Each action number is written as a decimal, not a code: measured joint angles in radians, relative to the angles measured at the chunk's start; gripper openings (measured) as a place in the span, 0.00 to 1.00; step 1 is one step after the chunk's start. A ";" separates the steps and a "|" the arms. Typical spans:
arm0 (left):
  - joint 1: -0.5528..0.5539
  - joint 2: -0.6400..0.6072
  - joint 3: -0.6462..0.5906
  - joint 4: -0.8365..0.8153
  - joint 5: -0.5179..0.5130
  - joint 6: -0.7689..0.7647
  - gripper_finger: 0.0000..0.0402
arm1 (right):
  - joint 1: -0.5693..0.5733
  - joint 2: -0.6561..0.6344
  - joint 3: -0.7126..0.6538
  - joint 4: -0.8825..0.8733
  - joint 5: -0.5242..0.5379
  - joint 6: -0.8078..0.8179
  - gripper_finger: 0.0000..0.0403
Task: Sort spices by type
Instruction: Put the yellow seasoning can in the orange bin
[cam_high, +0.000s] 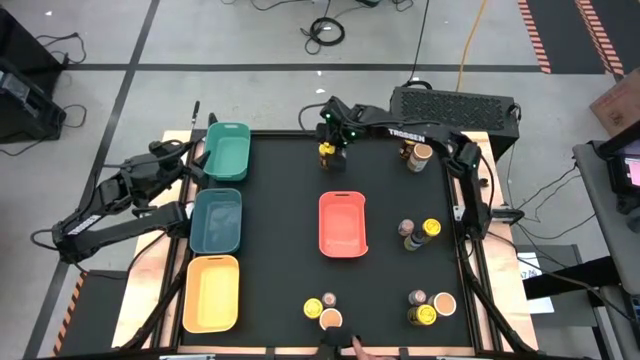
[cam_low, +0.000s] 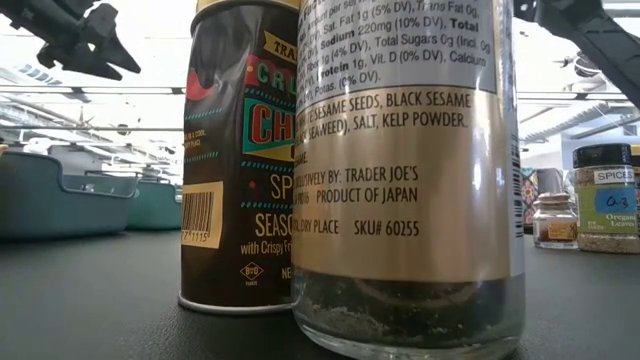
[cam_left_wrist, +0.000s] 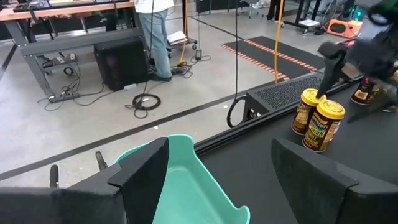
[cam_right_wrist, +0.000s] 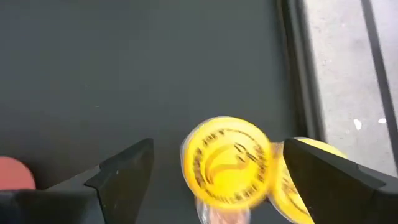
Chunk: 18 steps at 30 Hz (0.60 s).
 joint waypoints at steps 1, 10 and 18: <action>0.000 0.000 0.000 0.000 0.000 0.000 0.71 | 0.000 0.006 0.000 0.001 0.000 0.000 0.87; 0.000 0.000 0.000 0.001 0.000 0.002 0.71 | 0.001 0.027 0.000 0.022 0.026 -0.009 0.86; 0.000 0.000 0.000 0.001 0.000 0.003 0.71 | 0.000 0.026 0.000 0.013 0.050 -0.018 0.70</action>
